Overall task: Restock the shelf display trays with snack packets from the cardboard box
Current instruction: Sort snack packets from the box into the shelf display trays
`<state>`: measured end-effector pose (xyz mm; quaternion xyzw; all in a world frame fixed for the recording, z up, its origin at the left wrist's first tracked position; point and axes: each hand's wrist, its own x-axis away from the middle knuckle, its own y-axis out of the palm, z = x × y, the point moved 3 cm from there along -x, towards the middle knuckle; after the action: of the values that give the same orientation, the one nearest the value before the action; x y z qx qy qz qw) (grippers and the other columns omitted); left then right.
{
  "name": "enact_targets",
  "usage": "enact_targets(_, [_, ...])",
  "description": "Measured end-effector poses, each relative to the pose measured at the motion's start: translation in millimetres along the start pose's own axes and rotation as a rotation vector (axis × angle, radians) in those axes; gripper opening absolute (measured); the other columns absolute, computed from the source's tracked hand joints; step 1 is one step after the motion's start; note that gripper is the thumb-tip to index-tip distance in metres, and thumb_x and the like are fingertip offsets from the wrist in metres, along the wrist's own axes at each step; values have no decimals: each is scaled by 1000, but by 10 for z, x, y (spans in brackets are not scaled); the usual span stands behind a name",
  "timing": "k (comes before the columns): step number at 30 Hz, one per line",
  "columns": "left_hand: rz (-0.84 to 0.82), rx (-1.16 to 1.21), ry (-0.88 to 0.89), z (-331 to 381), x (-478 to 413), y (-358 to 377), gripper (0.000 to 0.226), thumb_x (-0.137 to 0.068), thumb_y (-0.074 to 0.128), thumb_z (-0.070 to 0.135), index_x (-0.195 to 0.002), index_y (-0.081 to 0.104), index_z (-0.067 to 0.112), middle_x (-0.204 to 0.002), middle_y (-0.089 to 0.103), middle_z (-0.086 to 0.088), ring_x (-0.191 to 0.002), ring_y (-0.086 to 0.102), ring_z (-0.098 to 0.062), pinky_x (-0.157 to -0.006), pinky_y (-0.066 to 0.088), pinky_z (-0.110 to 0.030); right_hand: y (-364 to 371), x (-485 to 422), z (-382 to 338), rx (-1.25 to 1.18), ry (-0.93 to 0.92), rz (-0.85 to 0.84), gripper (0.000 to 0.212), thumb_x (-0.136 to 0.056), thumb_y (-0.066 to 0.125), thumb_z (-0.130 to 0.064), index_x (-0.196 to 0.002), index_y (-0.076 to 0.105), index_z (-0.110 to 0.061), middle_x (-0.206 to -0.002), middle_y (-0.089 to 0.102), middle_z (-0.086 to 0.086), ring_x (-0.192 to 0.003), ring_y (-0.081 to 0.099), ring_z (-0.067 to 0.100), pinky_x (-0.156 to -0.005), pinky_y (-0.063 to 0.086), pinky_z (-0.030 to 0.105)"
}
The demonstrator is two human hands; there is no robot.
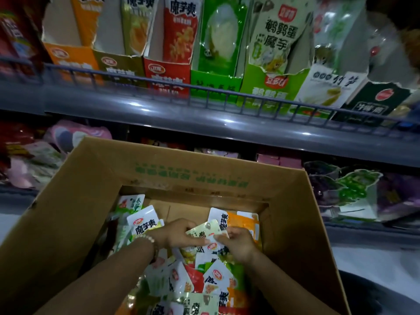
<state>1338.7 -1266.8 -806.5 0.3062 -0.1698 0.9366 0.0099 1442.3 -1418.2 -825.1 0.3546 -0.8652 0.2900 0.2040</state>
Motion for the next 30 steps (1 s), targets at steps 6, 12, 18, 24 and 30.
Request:
enact_targets(6, [91, 241, 89, 585, 490, -258, 15, -79, 75, 21, -92, 68, 20, -76, 72, 12, -70, 68, -1, -62, 50, -14, -205, 516, -911, -327, -256, 38, 18, -83, 70, -14, -87, 67, 3, -88, 70, 23, -78, 68, 28, -71, 52, 35])
enact_targets(12, [289, 420, 253, 1322, 1157, -463, 22, -81, 71, 24, -100, 71, 14, -94, 75, -1, -86, 71, -17, -77, 55, -27, -531, 1070, -1669, -675, -309, -69, 17, -88, 61, -18, -99, 69, -8, -91, 73, 17, -74, 70, 25, -70, 57, 37])
enact_targets(18, [610, 778, 416, 1737, 1706, -617, 20, -82, 68, 27, -99, 68, 17, -90, 75, -4, -79, 72, -20, -69, 56, -30, -688, 1554, -2260, -575, -535, -122, 19, -89, 60, -13, -106, 66, -9, -97, 73, 11, -79, 70, 17, -72, 58, 26])
enact_targets(24, [736, 673, 443, 1838, 2094, -807, 27, -73, 76, 24, -99, 68, 18, -92, 75, 0, -80, 72, -14, -70, 56, -26, -713, 1751, -2722, -395, -633, -103, 25, -88, 62, -10, -111, 55, -19, -91, 73, 8, -71, 70, 14, -58, 58, 27])
enact_targets(30, [851, 648, 452, 1775, 2394, -1178, 25, -74, 77, 14, -96, 66, 18, -88, 75, 1, -75, 71, -10, -60, 54, -21, -587, 1765, -3193, -319, -617, -299, 39, -86, 63, -5, -121, 56, -20, -101, 72, 13, -82, 71, 19, -65, 59, 29])
